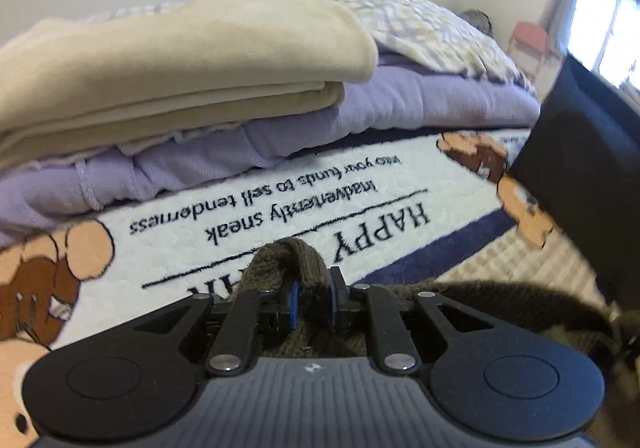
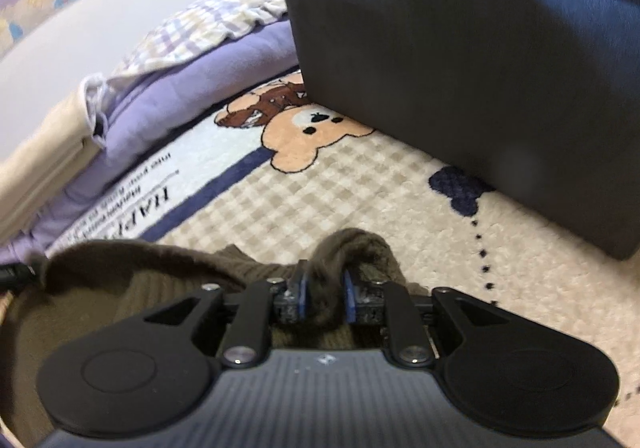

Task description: Fold clothes

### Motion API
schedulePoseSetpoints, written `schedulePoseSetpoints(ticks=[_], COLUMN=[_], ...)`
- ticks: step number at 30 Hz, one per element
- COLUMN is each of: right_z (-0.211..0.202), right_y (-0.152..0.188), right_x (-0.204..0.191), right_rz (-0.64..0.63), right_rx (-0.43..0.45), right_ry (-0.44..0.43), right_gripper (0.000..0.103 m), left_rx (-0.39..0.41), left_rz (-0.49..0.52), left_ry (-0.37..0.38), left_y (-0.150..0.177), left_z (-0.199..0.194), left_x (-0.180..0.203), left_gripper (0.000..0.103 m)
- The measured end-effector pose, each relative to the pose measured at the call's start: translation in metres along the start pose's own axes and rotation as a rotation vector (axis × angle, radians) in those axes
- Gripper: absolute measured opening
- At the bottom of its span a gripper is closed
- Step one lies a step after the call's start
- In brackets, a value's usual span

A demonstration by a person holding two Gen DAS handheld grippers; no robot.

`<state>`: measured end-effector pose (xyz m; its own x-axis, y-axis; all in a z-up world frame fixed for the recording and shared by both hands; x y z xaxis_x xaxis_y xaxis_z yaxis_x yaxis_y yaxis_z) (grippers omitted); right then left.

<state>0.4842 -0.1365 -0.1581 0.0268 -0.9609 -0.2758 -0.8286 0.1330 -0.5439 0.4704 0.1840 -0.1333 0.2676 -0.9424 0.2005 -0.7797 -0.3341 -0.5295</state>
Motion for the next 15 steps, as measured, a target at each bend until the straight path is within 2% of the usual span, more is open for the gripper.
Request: schedulePoseSetpoints(ticks=[2,3,4,5,7,9,12,15], right_z=[-0.004,-0.009,-0.015,-0.021,-0.031,-0.037,-0.037,-0.034], right_y=[-0.006,-0.01,-0.013,-0.016,-0.021,-0.022,-0.012,0.0], right_x=[0.001,0.0,-0.002,-0.005,-0.013,-0.023,-0.047,-0.071], right_rz=[0.03,0.038,0.029,0.01,-0.035,-0.08,-0.146,-0.212], right_rx=[-0.002,0.011,0.037,0.069,0.101,0.08,-0.016,-0.083], right_ry=[-0.013,-0.013,0.0,0.02,0.04,0.022,-0.054,-0.103], right_gripper=[0.028,0.035,0.051,0.06,0.06,0.058,0.055,0.054], left_rx=[0.05,0.073,0.095,0.088,0.049,0.005,-0.048,-0.065], left_rz=[0.014,0.045,0.076,0.101,0.157,0.209,0.293,0.309], left_ry=[-0.011,-0.023,-0.035,-0.039,-0.038,-0.052,-0.077,-0.099], left_y=[-0.007,-0.01,-0.013,-0.014,-0.014,-0.008,0.005,0.013], left_z=[-0.014,-0.021,-0.028,-0.032,-0.038,-0.041,-0.042,-0.039], left_x=[0.002,0.004,0.007,0.008,0.012,0.012,0.009,-0.002], left_gripper=[0.046,0.049,0.051,0.054,0.055,0.055,0.055,0.055])
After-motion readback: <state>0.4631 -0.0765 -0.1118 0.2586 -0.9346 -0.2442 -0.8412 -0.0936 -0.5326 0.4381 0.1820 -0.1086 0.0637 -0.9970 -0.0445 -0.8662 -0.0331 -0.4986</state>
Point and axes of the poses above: each gripper's, at about its wrist camera, not at the fingertips, and z roughly the way its jaws point, x to its right, y to its underside, the point moved 5 cm from there along z, roughly the way its jaws point, and after that the axes turned 10 degrees about -x, right-handed, at the moved point
